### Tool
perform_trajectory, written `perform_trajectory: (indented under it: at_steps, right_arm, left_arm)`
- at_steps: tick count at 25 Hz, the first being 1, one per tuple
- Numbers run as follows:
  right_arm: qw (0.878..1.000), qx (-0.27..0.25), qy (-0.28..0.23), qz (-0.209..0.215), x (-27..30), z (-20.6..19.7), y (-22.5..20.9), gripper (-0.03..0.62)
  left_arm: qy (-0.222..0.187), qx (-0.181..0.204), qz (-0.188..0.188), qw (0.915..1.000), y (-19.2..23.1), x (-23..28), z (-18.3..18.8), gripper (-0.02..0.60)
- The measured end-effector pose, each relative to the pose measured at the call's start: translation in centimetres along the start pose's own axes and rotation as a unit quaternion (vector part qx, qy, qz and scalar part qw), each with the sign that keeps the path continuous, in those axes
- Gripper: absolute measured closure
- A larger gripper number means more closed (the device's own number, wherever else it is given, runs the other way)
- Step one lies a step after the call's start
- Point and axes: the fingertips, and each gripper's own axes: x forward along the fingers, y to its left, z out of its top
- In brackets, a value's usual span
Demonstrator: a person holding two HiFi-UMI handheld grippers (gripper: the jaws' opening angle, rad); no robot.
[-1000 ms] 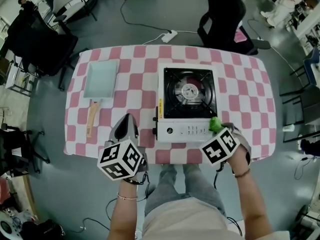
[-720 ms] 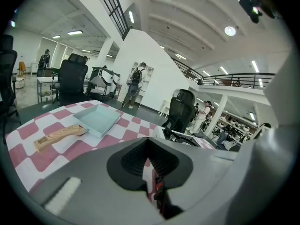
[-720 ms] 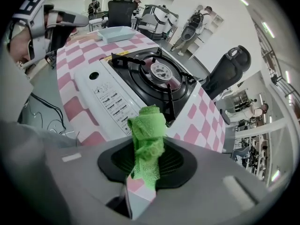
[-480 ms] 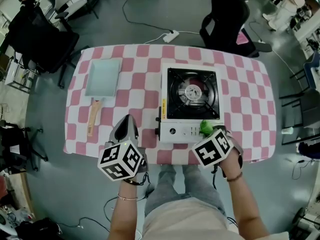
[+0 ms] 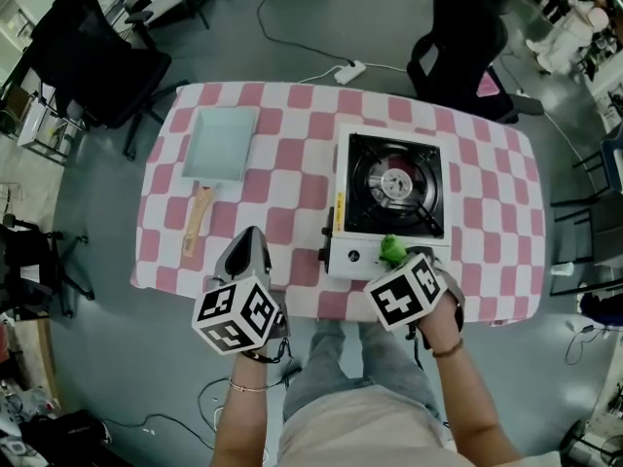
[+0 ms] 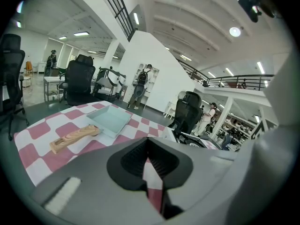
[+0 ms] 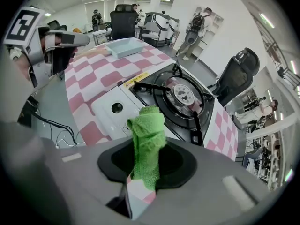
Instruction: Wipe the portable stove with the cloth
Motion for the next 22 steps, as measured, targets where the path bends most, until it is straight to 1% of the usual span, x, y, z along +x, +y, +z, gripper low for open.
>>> perform_trajectory:
  at_steps: [14, 22]
  right_arm:
    - [0.999, -0.043, -0.017, 0.023, -0.2, 4.3, 4.5, 0.487]
    - [0.997, -0.059, -0.031, 0.038, -0.4, 6.0, 7.0, 0.487]
  left_arm:
    - [-0.009, -0.021, 0.033, 0.9992, 3.8, -1.8, 0.1, 0.581]
    - [-0.013, -0.031, 0.053, 0.9980, 5.6, -3.2, -0.2, 0.581]
